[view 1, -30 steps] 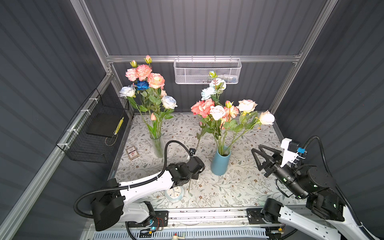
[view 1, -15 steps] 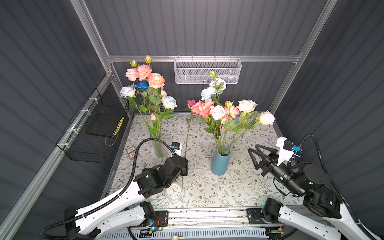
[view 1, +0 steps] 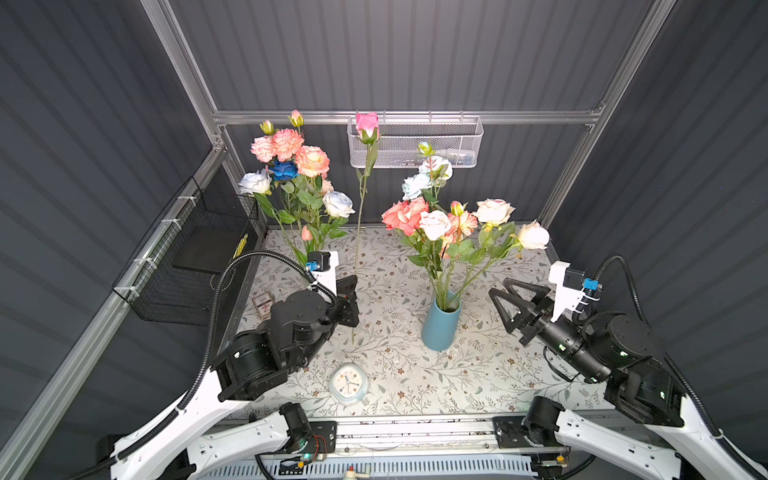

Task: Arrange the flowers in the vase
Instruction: 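Lift the pink rosebud upright with the left gripper while the right approaches, then pass the pink rosebud from the left gripper to the right gripper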

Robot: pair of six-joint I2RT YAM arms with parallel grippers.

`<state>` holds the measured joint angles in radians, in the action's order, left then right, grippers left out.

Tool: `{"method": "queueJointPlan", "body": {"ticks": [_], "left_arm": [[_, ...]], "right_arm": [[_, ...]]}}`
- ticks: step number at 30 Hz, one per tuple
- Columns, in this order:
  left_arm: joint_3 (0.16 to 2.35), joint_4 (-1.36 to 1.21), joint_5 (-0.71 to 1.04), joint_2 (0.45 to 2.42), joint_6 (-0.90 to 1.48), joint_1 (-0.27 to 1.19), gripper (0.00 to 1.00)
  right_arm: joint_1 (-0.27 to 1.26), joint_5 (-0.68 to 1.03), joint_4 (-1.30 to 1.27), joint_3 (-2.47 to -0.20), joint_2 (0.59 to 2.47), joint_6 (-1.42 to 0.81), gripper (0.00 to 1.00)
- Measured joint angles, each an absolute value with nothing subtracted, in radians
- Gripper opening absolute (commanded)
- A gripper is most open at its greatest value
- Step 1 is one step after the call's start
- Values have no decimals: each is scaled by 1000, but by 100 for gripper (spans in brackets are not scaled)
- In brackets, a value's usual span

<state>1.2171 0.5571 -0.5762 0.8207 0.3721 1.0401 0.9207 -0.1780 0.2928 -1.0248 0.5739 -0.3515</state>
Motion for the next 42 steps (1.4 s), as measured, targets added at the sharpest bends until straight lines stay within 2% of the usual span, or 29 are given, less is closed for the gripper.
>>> {"method": "queueJointPlan", "body": {"ticks": [8,12,21,27,32,34,37,42], "left_arm": [[1235,460,-226,795,280,1040,0],[1176,390,-24,751,253,1040,0],[1135,303,343,716,242,1040,0],[1111,291,436,731,242,1040,0],[1108,291,466,753,242,1040,0],[1108,291,468,758,242,1041,0],[1100,283,467,754,243,1042,0],[1090,264,461,725,247,1042,0]], "right_arm": [[921,14,217,-1138,743,-340,64],[923,99,155,-1169,814,-340,64],[940,236,36,-1253,900,-341,65],[953,299,-26,-1256,904,-350,64],[963,340,-49,-1261,910,-358,48],[964,346,-52,-1261,910,-361,50],[965,347,-51,-1261,907,-364,59],[969,263,-35,-1220,853,-366,61]]}}
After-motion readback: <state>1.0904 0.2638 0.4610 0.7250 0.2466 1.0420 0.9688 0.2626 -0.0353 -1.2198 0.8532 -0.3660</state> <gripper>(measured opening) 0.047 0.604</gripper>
